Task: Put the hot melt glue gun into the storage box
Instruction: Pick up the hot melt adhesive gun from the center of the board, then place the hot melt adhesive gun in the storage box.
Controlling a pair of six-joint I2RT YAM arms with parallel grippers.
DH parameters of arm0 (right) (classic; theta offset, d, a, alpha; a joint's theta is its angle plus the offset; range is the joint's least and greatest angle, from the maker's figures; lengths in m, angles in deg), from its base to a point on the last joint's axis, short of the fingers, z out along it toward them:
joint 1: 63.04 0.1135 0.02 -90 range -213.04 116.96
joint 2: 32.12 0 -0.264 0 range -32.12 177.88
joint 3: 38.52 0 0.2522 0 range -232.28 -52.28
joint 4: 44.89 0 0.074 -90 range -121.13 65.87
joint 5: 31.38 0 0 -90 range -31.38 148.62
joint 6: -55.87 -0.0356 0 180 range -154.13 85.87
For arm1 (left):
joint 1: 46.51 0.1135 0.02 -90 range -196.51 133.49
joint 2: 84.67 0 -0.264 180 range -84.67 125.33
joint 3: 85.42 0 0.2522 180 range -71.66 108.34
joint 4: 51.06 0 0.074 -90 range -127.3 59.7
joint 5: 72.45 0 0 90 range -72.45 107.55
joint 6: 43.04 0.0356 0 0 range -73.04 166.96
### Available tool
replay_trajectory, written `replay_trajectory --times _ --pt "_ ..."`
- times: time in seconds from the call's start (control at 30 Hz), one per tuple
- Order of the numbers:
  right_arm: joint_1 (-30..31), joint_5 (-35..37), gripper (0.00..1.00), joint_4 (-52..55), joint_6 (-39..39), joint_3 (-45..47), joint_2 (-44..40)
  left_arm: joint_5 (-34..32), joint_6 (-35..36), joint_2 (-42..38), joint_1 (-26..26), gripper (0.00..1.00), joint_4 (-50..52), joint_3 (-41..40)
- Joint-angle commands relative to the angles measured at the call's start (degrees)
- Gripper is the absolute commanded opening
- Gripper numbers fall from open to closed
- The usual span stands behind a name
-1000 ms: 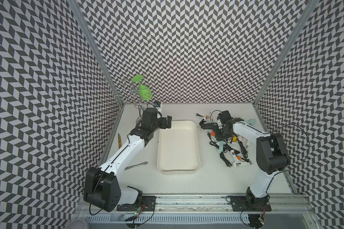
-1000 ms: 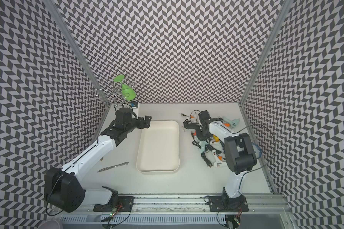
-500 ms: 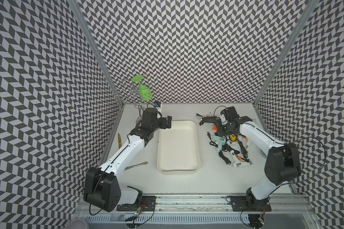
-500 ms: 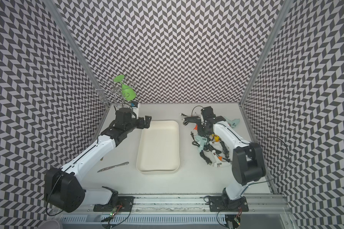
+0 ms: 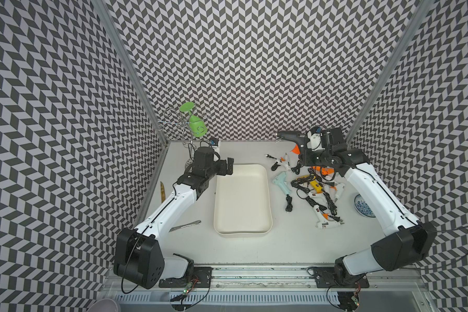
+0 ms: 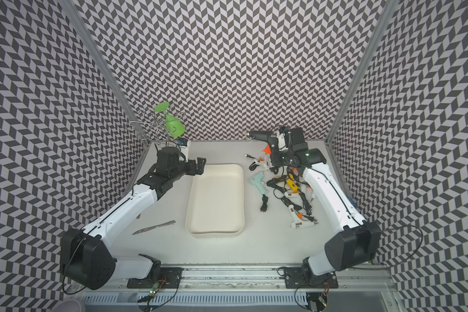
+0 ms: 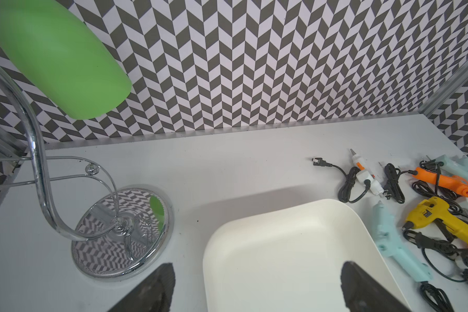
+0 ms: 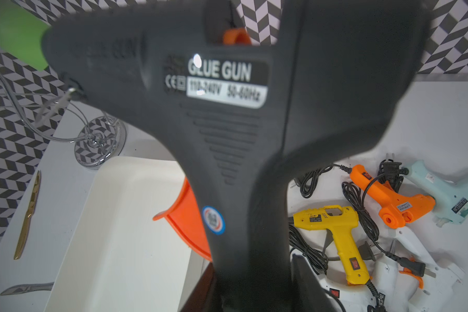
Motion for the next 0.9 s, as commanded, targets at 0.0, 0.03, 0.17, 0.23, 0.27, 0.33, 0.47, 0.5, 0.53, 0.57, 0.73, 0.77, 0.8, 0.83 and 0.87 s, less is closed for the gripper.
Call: replay_trajectory --times 0.0,0.03,0.17,0.23,0.27,0.33,0.47,0.5,0.53,0.57,0.73,0.77,0.8,0.83,0.87 --pt "0.0 3.4 0.13 -2.3 1.3 -1.6 -1.3 0.9 -0.6 -0.9 -0.5 0.99 -1.4 0.8" --pt "0.0 4.3 0.13 -2.3 1.5 -1.6 -1.1 0.9 -0.6 -0.9 -0.5 0.99 -1.4 0.7" --pt "-0.1 5.3 0.13 -4.9 2.1 -1.5 -1.5 0.9 -0.7 -0.9 -0.4 1.00 -1.5 0.6" --pt "-0.1 3.4 0.13 -5.7 2.0 -2.4 -1.3 0.7 -0.6 -1.0 -0.4 0.99 -1.4 0.6" --pt "0.0 1.6 0.13 -5.8 2.0 -3.4 -1.0 0.8 -0.9 -1.1 -0.4 1.00 -1.4 0.5" --pt "0.6 -1.0 0.13 -5.8 1.5 -5.4 -0.4 0.8 -1.0 -1.5 -0.4 1.00 -1.6 0.5" --pt "5.0 -1.9 0.14 -5.7 -0.2 -10.1 0.9 2.1 -1.5 -1.7 0.7 1.00 -1.2 0.9" --pt "6.1 -2.4 0.14 -5.8 -0.6 -11.5 1.3 3.4 -2.1 -2.0 1.5 0.99 -1.1 0.9" --pt "6.9 -3.1 0.15 -5.8 -1.0 -13.0 1.8 4.6 -2.9 -2.2 2.5 0.99 -1.2 0.9" --pt "7.8 -3.4 0.15 -5.6 -1.5 -14.9 2.4 5.7 -3.9 -2.6 3.7 0.99 -1.3 0.8" --pt "12.9 -8.7 0.15 -6.6 -4.1 -22.3 5.6 7.7 -6.5 -5.2 8.4 1.00 -2.2 -0.3" --pt "14.0 -9.5 0.16 -7.6 -5.0 -22.1 6.1 8.0 -7.0 -5.6 9.2 0.99 -2.5 -0.6" --pt "14.9 -10.8 0.16 -9.0 -6.0 -21.4 6.5 8.5 -7.3 -6.2 10.1 1.00 -2.9 -0.9" --pt "15.6 -12.5 0.15 -10.5 -7.0 -20.0 6.8 9.0 -7.5 -6.3 10.6 1.00 -3.0 -0.9" --pt "16.4 -13.7 0.16 -12.2 -8.3 -18.1 7.2 8.8 -7.9 -6.4 11.1 1.00 -2.7 -0.8"
